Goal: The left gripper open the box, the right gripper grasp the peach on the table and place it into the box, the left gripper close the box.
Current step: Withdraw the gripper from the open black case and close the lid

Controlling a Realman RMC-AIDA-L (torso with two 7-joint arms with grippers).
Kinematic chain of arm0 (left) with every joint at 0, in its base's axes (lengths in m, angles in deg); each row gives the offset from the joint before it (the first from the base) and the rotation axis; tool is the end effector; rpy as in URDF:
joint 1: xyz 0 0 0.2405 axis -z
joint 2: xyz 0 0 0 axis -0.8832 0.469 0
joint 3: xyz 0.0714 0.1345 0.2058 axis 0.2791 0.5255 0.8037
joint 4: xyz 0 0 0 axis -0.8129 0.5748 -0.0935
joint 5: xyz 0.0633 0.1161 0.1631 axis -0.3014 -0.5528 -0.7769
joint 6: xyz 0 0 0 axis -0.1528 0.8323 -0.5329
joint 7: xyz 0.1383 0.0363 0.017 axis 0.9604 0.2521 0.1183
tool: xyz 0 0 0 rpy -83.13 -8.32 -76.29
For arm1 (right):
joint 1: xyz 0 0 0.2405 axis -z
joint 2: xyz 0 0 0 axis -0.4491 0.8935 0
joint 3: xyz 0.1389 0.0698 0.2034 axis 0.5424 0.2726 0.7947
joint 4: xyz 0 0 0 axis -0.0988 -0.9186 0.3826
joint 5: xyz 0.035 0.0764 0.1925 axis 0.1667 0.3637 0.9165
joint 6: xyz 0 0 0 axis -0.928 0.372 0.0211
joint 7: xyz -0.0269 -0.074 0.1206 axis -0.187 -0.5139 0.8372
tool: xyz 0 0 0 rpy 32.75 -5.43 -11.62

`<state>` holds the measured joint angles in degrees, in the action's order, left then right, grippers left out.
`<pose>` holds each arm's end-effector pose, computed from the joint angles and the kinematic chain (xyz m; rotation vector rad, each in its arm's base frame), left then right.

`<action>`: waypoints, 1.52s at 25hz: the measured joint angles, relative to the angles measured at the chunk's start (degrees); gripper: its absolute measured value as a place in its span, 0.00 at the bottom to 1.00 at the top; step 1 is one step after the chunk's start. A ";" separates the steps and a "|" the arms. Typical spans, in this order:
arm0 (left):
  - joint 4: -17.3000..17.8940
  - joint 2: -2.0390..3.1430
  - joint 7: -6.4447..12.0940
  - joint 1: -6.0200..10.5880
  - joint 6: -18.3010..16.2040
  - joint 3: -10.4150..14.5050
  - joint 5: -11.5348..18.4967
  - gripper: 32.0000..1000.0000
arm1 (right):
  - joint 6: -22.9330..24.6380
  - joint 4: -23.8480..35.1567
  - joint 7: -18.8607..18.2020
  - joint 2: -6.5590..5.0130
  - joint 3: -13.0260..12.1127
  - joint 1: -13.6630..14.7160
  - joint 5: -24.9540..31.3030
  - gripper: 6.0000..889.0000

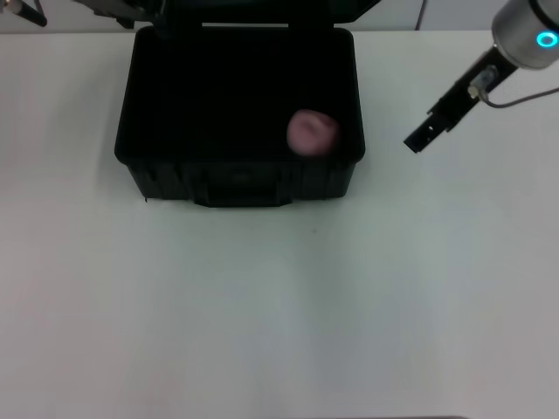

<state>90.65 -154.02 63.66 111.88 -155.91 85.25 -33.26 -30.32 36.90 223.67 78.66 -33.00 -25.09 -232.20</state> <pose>-0.0664 0.3932 0.0720 -2.0845 -1.0838 0.2278 0.1546 0.4155 0.0152 -2.5097 0.8594 -0.6112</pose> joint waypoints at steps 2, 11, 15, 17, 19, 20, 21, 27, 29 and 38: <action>-0.27 0.00 0.00 0.04 0.00 0.00 0.01 0.43 | -1.64 -0.16 0.01 -0.17 -0.01 0.21 -1.01 0.97; -0.65 -0.06 0.03 0.14 0.00 0.00 0.01 0.43 | -5.92 -0.54 0.64 0.25 -0.01 0.77 -8.39 0.97; -0.65 -0.08 0.05 0.16 0.00 0.00 0.00 0.43 | -6.81 -0.61 0.73 0.24 -0.03 0.79 -9.21 0.97; -0.65 -0.09 0.05 0.16 0.00 0.00 -0.02 0.43 | -6.86 -0.56 0.76 0.27 0.00 0.80 -9.53 0.97; -0.65 -0.09 0.06 0.16 0.01 0.00 -0.02 0.44 | -6.86 -0.36 0.81 0.27 0.00 0.80 -9.67 0.97; -0.65 -0.09 0.07 0.16 0.00 0.00 -0.02 0.44 | -6.86 -0.31 0.82 0.26 0.00 0.80 -9.68 0.97; -0.65 -0.09 0.07 0.16 0.01 0.00 -0.02 0.44 | -6.86 -0.27 0.84 0.26 0.00 0.80 -9.68 0.97; -0.65 -0.09 0.07 0.36 -0.29 0.00 -0.02 0.44 | -6.86 -0.42 0.84 0.24 0.00 0.81 -9.70 0.97; -0.65 -0.09 0.07 0.40 -0.38 0.00 -0.02 0.44 | -6.86 -0.43 0.84 0.22 0.00 0.81 -9.71 0.97; -0.64 -0.04 -0.30 0.57 -0.65 0.00 -0.46 0.44 | -6.75 -0.41 0.93 0.15 0.00 0.81 -9.73 0.97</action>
<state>90.01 -154.06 63.35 112.45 -156.57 85.25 -33.72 -37.08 36.49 224.60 78.81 -33.00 -24.29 -241.93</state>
